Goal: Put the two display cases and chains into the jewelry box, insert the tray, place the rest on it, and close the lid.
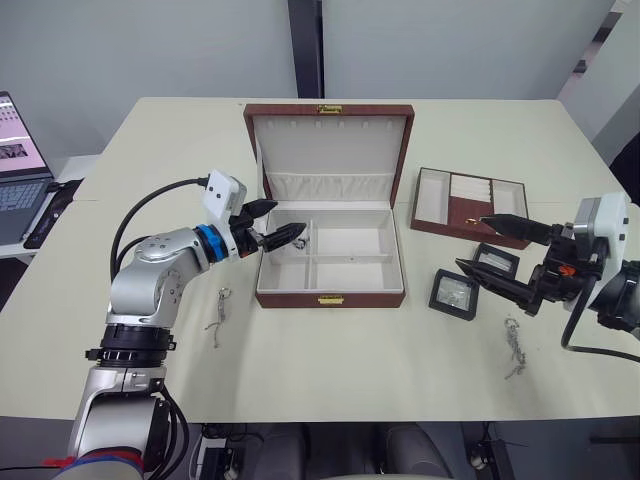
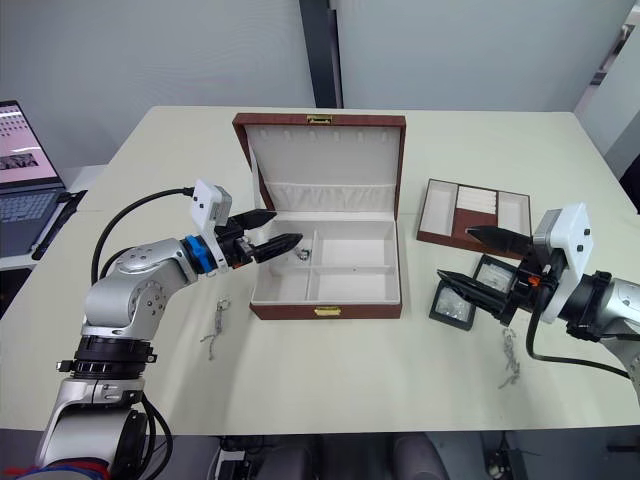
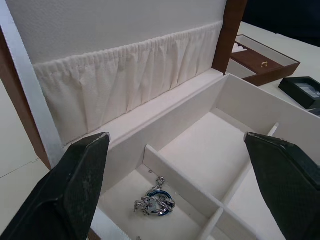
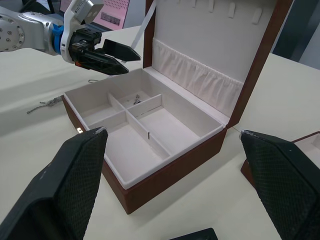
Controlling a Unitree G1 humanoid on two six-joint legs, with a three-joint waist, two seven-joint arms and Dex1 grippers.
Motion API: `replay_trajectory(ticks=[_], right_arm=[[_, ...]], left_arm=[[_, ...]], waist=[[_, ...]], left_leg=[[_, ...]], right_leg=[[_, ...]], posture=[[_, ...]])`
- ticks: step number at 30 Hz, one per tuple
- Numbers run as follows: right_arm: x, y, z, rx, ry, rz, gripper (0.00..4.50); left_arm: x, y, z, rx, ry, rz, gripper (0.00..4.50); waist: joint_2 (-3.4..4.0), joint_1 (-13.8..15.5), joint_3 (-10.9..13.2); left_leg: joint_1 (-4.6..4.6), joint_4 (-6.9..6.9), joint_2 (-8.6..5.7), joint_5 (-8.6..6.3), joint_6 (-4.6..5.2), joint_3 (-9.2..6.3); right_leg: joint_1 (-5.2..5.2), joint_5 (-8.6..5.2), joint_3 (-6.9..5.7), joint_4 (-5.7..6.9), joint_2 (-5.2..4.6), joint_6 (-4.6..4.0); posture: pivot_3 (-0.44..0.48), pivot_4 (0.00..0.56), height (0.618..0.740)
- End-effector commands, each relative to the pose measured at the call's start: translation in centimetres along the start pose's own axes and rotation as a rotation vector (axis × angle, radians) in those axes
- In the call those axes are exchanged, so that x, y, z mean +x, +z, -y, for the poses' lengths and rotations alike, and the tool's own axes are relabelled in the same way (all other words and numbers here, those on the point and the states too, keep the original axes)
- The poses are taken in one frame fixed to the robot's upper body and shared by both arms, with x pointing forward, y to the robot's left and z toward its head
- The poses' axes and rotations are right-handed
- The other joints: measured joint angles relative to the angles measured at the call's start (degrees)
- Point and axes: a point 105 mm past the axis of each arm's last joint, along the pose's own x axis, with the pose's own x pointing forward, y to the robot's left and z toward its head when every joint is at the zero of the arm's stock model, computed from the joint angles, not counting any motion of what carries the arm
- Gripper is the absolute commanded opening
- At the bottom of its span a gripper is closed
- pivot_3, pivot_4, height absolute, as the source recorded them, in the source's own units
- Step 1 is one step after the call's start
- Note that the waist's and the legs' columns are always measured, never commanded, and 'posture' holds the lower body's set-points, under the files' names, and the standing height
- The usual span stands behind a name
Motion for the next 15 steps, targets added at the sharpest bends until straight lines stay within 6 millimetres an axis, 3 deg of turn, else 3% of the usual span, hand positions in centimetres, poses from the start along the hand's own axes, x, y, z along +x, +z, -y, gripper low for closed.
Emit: replay_trajectory(ticks=[1,9,15], right_arm=[[-0.3,1.1,0.2,-0.044,-0.007,0.02,4.5],[-0.5,1.1,0.7,-0.044,-0.008,0.017,4.5],[-2.3,-0.2,2.3,-0.016,-0.043,-0.043,4.5]], left_arm=[[-0.4,1.7,0.1,0.03,0.001,0.058,4.47],[-1.0,2.6,0.5,0.039,-0.016,0.079,4.47],[-3.8,3.6,1.0,0.02,-0.07,0.068,4.47]], waist=[[0.0,0.0,0.0],[0.0,-0.01,0.0],[0.0,-0.07,0.0]], left_leg=[[0.0,0.0,0.0,0.0,0.0,0.0],[0.0,0.0,0.0,0.0,0.0,0.0],[0.01,0.0,0.03,0.0,0.0,0.0]], right_leg=[[0.0,0.0,0.0,0.0,0.0,0.0],[0.0,0.0,0.0,0.0,0.0,0.0],[0.0,0.0,0.01,0.0,-0.01,0.0]], posture=[[0.0,0.15,0.74],[0.0,0.15,0.74],[0.0,0.15,0.74]])
